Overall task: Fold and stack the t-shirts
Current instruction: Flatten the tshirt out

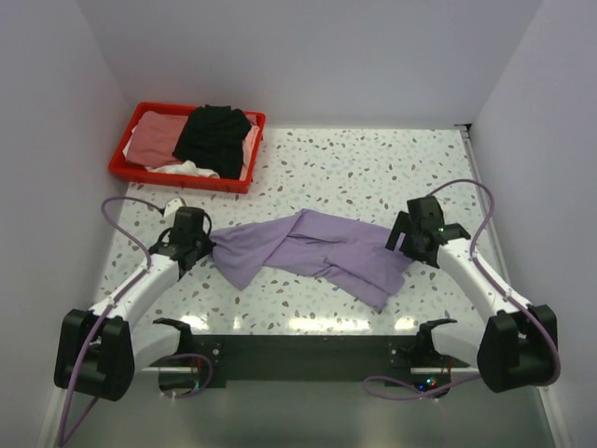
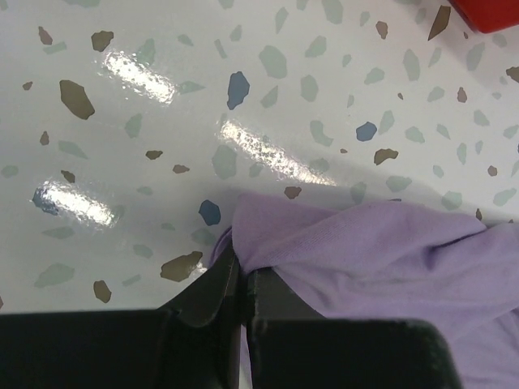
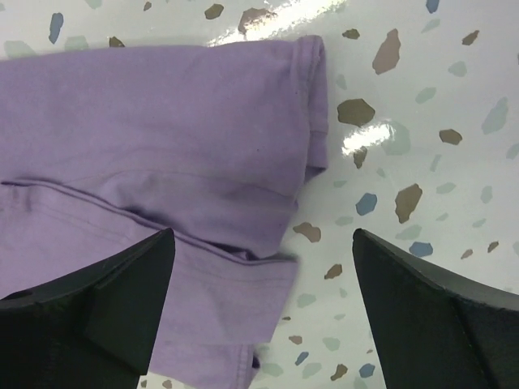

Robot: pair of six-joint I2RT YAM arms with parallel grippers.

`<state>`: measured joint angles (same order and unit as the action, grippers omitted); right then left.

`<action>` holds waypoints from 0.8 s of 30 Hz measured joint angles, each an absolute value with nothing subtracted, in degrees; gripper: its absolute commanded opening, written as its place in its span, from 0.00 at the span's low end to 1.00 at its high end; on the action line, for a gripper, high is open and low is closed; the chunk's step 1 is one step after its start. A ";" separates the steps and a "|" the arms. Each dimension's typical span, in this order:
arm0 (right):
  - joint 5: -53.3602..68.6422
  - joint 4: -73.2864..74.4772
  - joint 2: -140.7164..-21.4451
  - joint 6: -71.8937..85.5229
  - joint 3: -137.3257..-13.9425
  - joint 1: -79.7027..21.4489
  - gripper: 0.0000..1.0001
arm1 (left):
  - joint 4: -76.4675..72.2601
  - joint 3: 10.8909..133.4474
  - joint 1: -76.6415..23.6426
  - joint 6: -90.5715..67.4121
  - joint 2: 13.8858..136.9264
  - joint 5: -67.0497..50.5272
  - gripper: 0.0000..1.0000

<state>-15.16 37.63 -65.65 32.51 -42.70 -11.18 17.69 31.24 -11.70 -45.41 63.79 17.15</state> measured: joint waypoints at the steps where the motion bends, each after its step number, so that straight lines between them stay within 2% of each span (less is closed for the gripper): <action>1: -15.03 36.88 -67.22 32.51 -42.70 -11.18 0.91 | 17.61 31.05 -11.70 -45.36 63.66 17.04 0.00; 3: -14.50 35.00 -70.76 32.42 -42.92 -11.18 0.85 | 17.39 30.70 -11.68 -45.23 63.26 16.73 0.00; 7: -13.28 32.34 -76.58 32.40 -43.11 -11.18 0.82 | 17.28 30.13 -11.68 -45.23 61.73 16.43 0.00; 13: -13.37 27.51 -79.15 32.56 -42.61 -10.46 0.70 | 17.23 30.09 -11.68 -45.25 59.96 16.12 0.00; 16: -13.37 25.21 -80.44 32.56 -42.61 -10.07 0.57 | 17.23 30.09 -11.68 -45.25 59.92 15.81 0.00; 19: -12.97 23.75 -81.97 32.34 -42.63 -9.61 0.30 | 17.30 30.09 -11.68 -45.28 59.92 15.73 0.00; 24: -11.97 24.47 -81.56 32.58 -42.78 -9.32 0.18 | 18.59 30.11 -11.68 -45.52 59.44 15.86 0.00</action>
<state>-11.97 24.47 -81.56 32.58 -42.78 -9.32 18.59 30.11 -11.68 -45.52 59.44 15.86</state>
